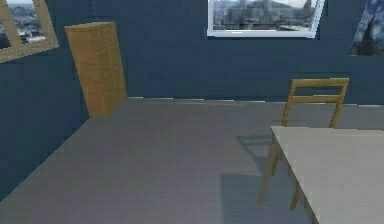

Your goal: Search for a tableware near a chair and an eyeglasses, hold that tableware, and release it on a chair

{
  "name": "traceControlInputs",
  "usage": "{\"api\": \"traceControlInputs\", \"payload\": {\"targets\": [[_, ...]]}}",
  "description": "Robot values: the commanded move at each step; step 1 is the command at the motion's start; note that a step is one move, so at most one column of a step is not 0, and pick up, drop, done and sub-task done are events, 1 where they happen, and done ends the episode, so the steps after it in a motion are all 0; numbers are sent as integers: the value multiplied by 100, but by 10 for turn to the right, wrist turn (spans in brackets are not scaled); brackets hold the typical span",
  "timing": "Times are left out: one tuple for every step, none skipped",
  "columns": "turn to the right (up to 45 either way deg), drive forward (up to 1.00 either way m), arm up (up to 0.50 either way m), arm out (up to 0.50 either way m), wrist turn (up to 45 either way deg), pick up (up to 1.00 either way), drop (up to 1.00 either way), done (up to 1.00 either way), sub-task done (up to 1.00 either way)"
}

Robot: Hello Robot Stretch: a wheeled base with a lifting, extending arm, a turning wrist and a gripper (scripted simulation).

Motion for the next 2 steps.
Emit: {"api": "traceControlInputs", "payload": {"targets": [[0, 0, 0, 0, 450, 0, 0, 0, 0], [0, 0, 0, 0, 450, 0, 0, 0, 0]]}}
